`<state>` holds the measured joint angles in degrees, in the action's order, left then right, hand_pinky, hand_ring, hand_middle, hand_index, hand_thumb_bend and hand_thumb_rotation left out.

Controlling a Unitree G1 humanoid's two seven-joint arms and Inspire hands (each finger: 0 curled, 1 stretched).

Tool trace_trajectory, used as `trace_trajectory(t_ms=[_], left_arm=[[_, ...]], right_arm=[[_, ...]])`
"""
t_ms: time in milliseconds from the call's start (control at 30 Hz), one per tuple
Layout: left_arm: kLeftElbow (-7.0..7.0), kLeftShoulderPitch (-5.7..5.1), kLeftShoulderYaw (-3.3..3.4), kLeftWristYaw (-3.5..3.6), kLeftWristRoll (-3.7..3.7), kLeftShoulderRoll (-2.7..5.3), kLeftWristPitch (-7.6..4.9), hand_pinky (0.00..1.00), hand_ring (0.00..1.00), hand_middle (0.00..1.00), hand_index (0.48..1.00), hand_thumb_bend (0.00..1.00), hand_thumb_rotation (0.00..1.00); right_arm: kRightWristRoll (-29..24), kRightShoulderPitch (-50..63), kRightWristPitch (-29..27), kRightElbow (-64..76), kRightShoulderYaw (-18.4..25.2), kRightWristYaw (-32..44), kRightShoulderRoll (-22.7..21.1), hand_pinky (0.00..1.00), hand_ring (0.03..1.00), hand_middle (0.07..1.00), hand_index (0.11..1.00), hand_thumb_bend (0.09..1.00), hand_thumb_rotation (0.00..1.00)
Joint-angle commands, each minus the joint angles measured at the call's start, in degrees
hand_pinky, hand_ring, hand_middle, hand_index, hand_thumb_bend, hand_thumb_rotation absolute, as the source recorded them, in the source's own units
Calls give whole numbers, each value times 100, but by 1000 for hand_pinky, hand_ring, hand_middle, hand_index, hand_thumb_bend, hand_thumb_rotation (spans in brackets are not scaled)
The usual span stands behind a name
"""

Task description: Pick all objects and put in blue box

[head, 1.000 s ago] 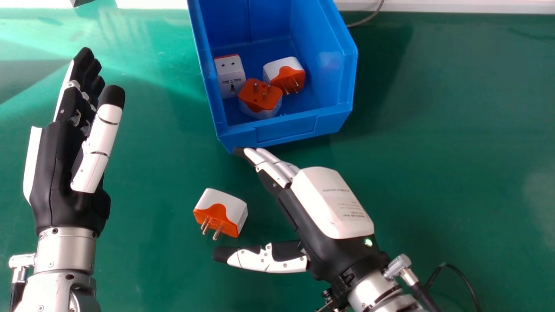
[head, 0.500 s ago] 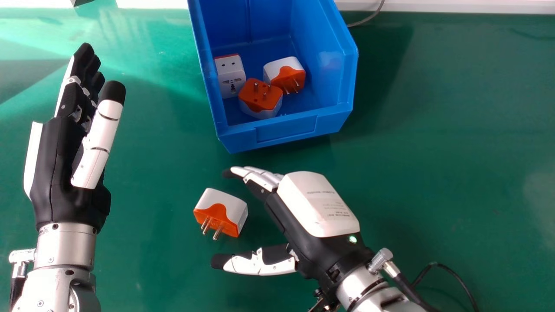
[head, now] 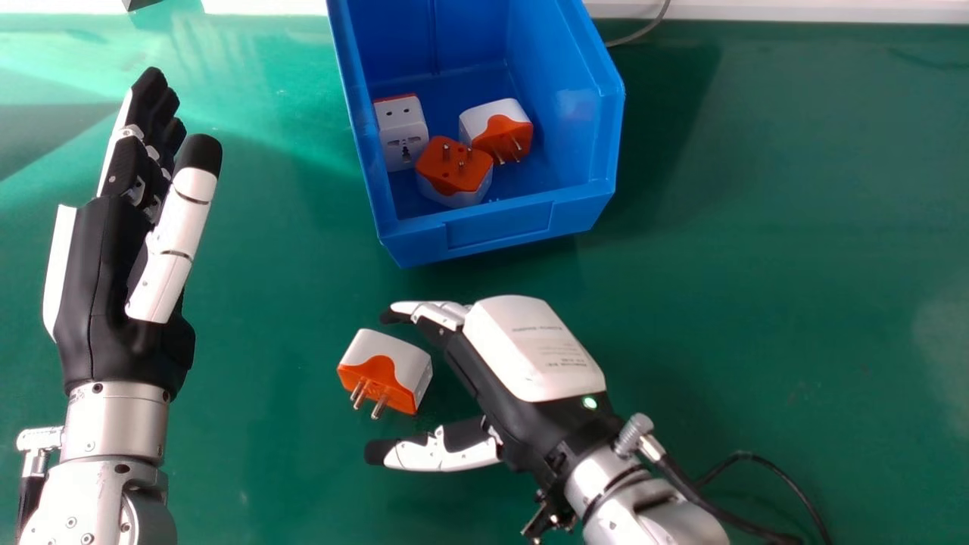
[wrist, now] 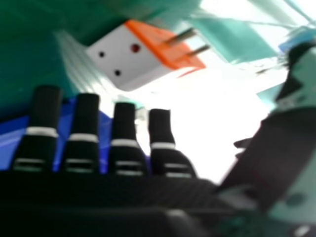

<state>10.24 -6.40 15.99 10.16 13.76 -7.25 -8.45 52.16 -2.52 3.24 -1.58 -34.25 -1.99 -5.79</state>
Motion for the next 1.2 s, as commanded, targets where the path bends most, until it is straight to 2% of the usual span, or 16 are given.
trace_trajectory(t_ms=[0,200,333,467,567,667,900,1100,1167], left_arm=[[52,37,18,43,67,-60,-88,1000,998,987,956,622,625],[77,51,10,-13,48,-41,-46,1000,1000,989,958,609,629],[58,61,8,0,88,-33,-50,1000,1000,987,955,601,629],[66,55,11,-12,69,-40,-46,1000,1000,985,954,595,627],[52,46,23,16,89,-51,-64,1000,1000,986,956,595,628],[39,32,26,28,73,-66,-94,1000,1000,988,960,595,630],[44,31,29,22,63,-77,-104,999,992,981,951,623,631],[89,12,20,30,107,-61,-74,996,987,977,946,633,628],[107,8,18,7,98,-50,-62,997,989,979,948,636,626]], right_arm=[[73,-182,28,-57,-58,-158,108,640,758,808,793,543,422],[42,-417,150,-348,-83,-213,228,637,751,801,785,538,417],[45,-613,207,-589,-92,-305,302,637,746,796,779,543,399],[52,-808,265,-816,-118,-390,360,637,739,788,770,549,382],[80,-917,327,-939,-153,-406,384,635,736,783,765,551,379],[53,-994,363,-1050,-177,-444,402,634,734,780,763,551,379],[80,-1153,431,-1330,-239,-518,430,621,726,769,756,559,357],[203,-1289,608,-1448,-400,-444,414,619,723,764,752,565,342],[258,-1333,699,-1458,-479,-381,397,618,721,762,751,568,341]])
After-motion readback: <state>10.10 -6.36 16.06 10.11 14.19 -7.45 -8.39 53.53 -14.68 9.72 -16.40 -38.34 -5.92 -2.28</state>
